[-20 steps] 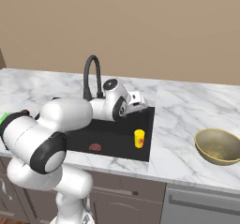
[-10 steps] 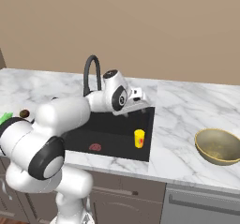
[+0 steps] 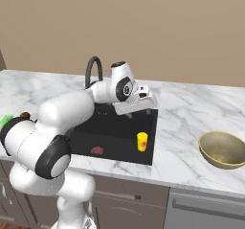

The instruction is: Remove the corn and apple from the sink. Then move the bowl and cup from the counter to the sink for washing.

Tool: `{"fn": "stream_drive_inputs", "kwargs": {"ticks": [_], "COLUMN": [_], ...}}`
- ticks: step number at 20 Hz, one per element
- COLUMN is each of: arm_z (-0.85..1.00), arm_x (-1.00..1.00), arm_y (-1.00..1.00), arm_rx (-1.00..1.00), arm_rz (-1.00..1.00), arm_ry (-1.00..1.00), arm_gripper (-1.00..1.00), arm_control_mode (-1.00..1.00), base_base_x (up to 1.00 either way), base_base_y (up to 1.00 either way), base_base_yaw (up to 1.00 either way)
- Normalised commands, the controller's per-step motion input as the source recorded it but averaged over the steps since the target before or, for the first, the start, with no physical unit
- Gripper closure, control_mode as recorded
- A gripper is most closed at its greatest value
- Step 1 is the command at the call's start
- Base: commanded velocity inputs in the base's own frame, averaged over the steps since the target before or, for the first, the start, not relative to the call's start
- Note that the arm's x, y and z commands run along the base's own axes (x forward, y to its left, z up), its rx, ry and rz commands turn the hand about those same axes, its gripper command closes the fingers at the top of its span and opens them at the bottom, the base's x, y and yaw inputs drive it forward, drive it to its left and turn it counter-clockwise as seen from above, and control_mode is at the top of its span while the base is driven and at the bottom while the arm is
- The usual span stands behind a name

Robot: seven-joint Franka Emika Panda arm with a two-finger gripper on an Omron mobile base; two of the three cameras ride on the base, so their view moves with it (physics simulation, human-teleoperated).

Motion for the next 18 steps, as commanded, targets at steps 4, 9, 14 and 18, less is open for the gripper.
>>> {"fn": "stream_drive_inputs", "kwargs": {"ticks": [4, 9, 14, 18], "arm_z": [0.12, 0.04, 0.02, 0.00], "arm_x": [-0.12, -0.11, -0.11, -0.13], "arm_y": [-0.09, -0.17, -0.14, -0.25], "arm_rx": [0.06, 0.03, 0.02, 0.04], "arm_rz": [-0.01, 0.00, -0.03, -0.03], "arm_ry": [0.18, 0.12, 0.18, 0.13], "arm_gripper": [-1.00, -1.00, -1.00, -1.00], "arm_control_mode": [-1.00, -1.00, -1.00, -1.00], "base_base_x": [0.00, 0.00, 0.00, 0.00], "base_base_y": [0.00, 0.00, 0.00, 0.00], "base_base_yaw": [0.00, 0.00, 0.00, 0.00]}}
